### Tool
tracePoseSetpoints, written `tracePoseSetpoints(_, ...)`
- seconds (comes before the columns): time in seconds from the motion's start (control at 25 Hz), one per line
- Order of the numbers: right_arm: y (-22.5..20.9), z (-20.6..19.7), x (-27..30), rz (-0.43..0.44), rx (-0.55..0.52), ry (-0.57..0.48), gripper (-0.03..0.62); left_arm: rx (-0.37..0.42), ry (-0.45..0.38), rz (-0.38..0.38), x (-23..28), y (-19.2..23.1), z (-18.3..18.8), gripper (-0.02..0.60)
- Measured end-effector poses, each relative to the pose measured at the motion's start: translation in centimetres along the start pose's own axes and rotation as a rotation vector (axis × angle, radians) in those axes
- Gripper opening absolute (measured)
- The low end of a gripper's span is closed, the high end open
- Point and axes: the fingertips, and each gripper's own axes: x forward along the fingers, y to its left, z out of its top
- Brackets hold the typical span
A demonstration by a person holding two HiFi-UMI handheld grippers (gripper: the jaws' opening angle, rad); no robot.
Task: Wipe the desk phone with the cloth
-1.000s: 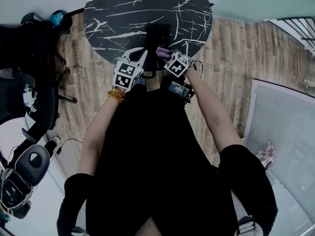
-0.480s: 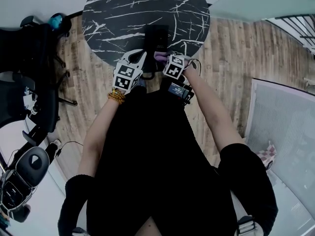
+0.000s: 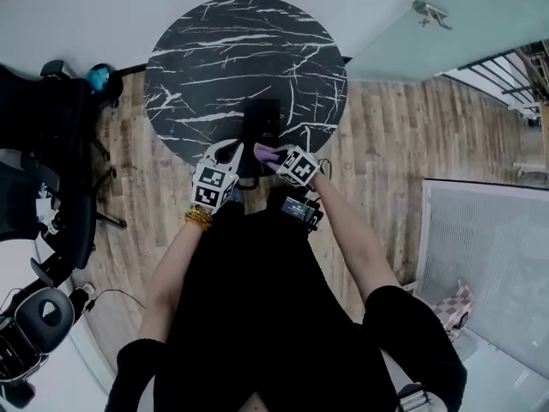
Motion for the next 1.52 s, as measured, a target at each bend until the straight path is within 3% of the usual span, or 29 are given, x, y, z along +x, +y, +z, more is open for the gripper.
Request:
tracePoseSetpoints(0.28,0.5,8.6,-7.6,-0.177,-0.013,-0.377,0.086,0.021,-0.089,0.085,-1.3,1.5,3.2,0.021)
tracePoseSetpoints(0.48,-0.1,15.4,-15.3,-0.365,-0.009,-0.644,0.086,0.134,-0.224,0.12,-2.3,0.7,9.4,0.021)
tracePoseSetpoints(0.64,0.4,17.7,-19.9,-0.464,0.019,-0.788,0.086,0.19,-0.338,0.115,-3.9,-1.3,14.0,0.021)
tracePoseSetpoints(0.8,1.0,18.5,-21.7,-0.518,0.022,-0.828,0.084,0.202,-0.399,0.129,-4.9,-2.2,15.8,0.021)
tracePoseSetpoints(1.52,3.1,17.4,-22.0,-0.591,0.082,-0.838,0.084,0.227,-0.372,0.046,-6.5,-2.2,13.4,0.021)
